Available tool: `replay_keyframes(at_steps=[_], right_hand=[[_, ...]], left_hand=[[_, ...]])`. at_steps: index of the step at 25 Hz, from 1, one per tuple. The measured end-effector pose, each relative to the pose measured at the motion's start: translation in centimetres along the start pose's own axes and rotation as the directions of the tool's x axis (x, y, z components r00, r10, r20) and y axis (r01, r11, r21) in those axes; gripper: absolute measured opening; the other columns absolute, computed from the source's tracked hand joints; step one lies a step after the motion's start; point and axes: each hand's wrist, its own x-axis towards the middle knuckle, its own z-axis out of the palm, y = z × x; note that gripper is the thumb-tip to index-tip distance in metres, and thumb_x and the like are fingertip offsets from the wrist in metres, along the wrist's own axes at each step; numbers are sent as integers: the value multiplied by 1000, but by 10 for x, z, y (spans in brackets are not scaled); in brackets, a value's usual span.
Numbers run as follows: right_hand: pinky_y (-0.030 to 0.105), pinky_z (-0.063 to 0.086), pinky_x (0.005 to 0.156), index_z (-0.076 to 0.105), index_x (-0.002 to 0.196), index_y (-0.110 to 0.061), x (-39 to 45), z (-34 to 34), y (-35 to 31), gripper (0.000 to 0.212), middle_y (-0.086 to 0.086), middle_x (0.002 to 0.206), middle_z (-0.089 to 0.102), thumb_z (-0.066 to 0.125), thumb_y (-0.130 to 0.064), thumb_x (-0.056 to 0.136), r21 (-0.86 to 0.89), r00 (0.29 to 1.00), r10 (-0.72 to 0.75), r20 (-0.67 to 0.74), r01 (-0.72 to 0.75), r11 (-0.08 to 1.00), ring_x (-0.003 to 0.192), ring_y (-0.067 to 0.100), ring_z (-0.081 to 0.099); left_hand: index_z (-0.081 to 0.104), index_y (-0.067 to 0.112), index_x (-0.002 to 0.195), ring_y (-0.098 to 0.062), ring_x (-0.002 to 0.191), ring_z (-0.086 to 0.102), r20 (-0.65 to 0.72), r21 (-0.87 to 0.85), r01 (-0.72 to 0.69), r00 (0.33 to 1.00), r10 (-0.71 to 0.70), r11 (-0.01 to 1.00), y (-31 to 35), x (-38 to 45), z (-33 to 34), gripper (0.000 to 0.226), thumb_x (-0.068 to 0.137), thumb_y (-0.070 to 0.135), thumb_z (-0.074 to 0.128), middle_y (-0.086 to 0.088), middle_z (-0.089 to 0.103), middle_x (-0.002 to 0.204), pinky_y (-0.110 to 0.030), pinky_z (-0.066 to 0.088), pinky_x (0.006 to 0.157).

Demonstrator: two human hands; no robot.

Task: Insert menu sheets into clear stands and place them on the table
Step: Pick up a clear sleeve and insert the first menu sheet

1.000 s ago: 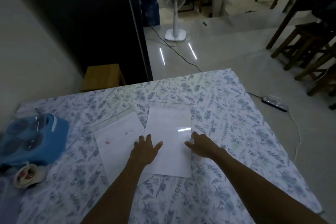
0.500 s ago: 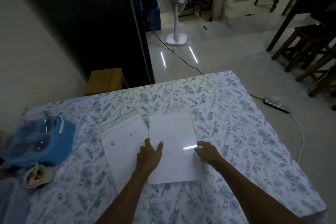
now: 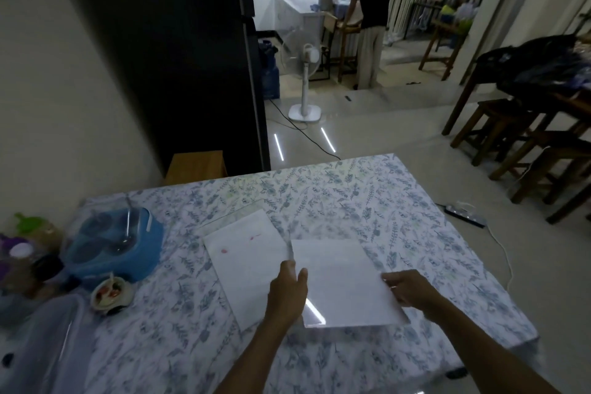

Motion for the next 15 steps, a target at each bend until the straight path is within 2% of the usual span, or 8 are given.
replay_keyframes(at_steps=[2, 5, 8, 10, 12, 14, 15], right_hand=[[30, 54, 72, 77, 104, -11, -22, -7, -4, 38, 7, 100, 74, 51, 9, 86, 78, 1000, -19, -13, 20, 997, 90, 23, 66], [27, 52, 74, 75, 108, -14, -41, -18, -2, 25, -5, 98, 68, 57, -5, 93, 142, 999, -31, -30, 35, 989, 90, 17, 62], [36, 55, 83, 74, 112, -14, -52, -25, -1, 23, 8, 109, 69, 61, -10, 94, 283, 998, -54, -32, 61, 957, 96, 25, 64], [42, 54, 88, 74, 112, -14, -57, -29, -7, 22, 13, 106, 71, 64, -15, 92, 322, 995, -80, -66, 97, 942, 99, 26, 67], [48, 54, 88, 76, 102, -16, -57, -31, -15, 14, 16, 102, 73, 67, -19, 91, 309, 989, -97, -111, 127, 943, 98, 31, 67], [53, 55, 86, 77, 98, -11, -46, -32, -20, 15, 22, 96, 72, 66, -18, 91, 211, 979, -138, -151, 168, 963, 90, 37, 67], [54, 55, 84, 76, 101, -7, -40, -31, -22, 16, 21, 93, 72, 65, -16, 91, 145, 972, -169, -163, 193, 970, 86, 39, 67]], left_hand=[[44, 20, 139, -30, 120, 58, -4, -19, -46, 999, 46, 999, 3, -15, -6, 44, 101, 41, 46, -12, 58, 138, -33, 47, 96], [47, 20, 136, -29, 114, 61, -28, -43, -100, 995, 99, 994, 9, -29, -13, 41, 101, 42, 44, -13, 62, 131, -32, 47, 89], [49, 22, 132, -26, 102, 64, -32, -62, -131, 991, 129, 990, 11, -35, -18, 36, 103, 40, 37, -12, 66, 121, -34, 51, 84], [50, 23, 132, -24, 104, 63, -36, -52, -161, 987, 159, 986, 12, -35, -19, 34, 105, 34, 32, -11, 65, 122, -37, 53, 89], [52, 21, 135, -24, 113, 62, -29, -19, -211, 977, 211, 977, 13, -32, -18, 35, 104, 18, 35, -12, 64, 127, -36, 52, 94], [58, 19, 132, -22, 114, 63, 3, 56, -266, 964, 266, 962, 15, -27, -17, 42, 98, 1, 41, -11, 66, 126, -25, 50, 87], [63, 18, 127, -21, 111, 64, 7, 101, -303, 953, 304, 948, 15, -23, -16, 40, 96, -1, 46, -8, 69, 122, -20, 48, 82]])
